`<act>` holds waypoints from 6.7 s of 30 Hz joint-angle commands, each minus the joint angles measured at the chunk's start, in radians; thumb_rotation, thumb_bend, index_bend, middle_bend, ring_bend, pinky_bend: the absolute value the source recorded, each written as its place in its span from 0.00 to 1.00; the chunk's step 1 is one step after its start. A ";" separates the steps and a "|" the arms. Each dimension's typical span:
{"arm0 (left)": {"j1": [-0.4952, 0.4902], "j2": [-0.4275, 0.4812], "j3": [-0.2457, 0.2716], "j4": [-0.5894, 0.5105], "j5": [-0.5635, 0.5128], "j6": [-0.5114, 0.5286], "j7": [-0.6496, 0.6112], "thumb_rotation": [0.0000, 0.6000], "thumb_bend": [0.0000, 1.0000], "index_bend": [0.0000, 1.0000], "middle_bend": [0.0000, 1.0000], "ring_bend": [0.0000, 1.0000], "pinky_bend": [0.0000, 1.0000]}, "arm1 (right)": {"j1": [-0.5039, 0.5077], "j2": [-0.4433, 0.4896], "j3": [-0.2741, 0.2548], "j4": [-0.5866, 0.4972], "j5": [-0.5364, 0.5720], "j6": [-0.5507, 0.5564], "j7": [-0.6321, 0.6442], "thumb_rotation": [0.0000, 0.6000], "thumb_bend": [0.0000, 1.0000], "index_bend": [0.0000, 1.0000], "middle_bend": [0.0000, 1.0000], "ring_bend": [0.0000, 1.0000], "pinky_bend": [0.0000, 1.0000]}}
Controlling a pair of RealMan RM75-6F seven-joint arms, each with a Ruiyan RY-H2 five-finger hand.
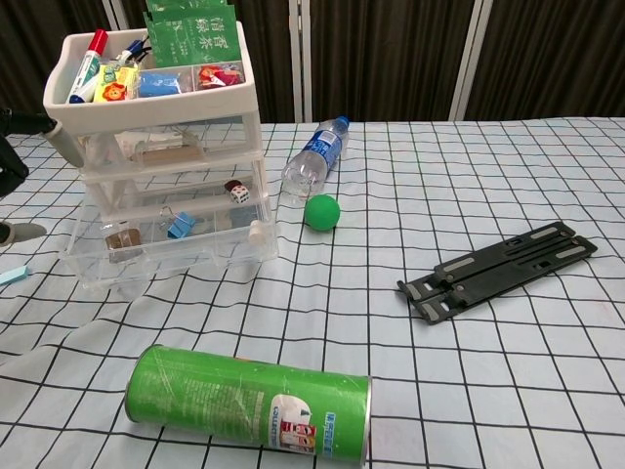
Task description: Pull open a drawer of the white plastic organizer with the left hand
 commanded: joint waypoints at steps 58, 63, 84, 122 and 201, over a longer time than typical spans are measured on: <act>-0.290 -0.173 -0.064 0.230 -0.063 -0.185 0.562 1.00 0.27 0.54 1.00 0.98 0.89 | 0.002 0.012 0.005 0.009 0.003 0.006 0.048 1.00 0.01 0.00 0.00 0.00 0.00; -0.304 -0.183 -0.066 0.244 -0.077 -0.195 0.567 1.00 0.27 0.53 1.00 0.98 0.89 | 0.001 0.014 0.005 0.009 0.003 0.007 0.051 1.00 0.01 0.00 0.00 0.00 0.00; -0.405 -0.086 -0.070 0.134 -0.278 -0.337 0.640 1.00 0.30 0.51 1.00 0.98 0.89 | 0.004 0.016 0.014 0.016 0.018 0.003 0.070 1.00 0.01 0.00 0.00 0.00 0.00; -0.529 -0.069 0.036 0.254 -0.226 -0.435 0.510 1.00 0.30 0.47 1.00 0.98 0.89 | 0.022 -0.009 0.047 0.043 0.096 -0.049 0.047 1.00 0.01 0.00 0.00 0.00 0.00; -0.536 -0.049 0.083 0.171 -0.214 -0.301 0.509 1.00 0.58 0.60 1.00 0.98 0.88 | 0.019 0.002 0.044 0.024 0.077 -0.041 0.056 1.00 0.01 0.00 0.00 0.00 0.00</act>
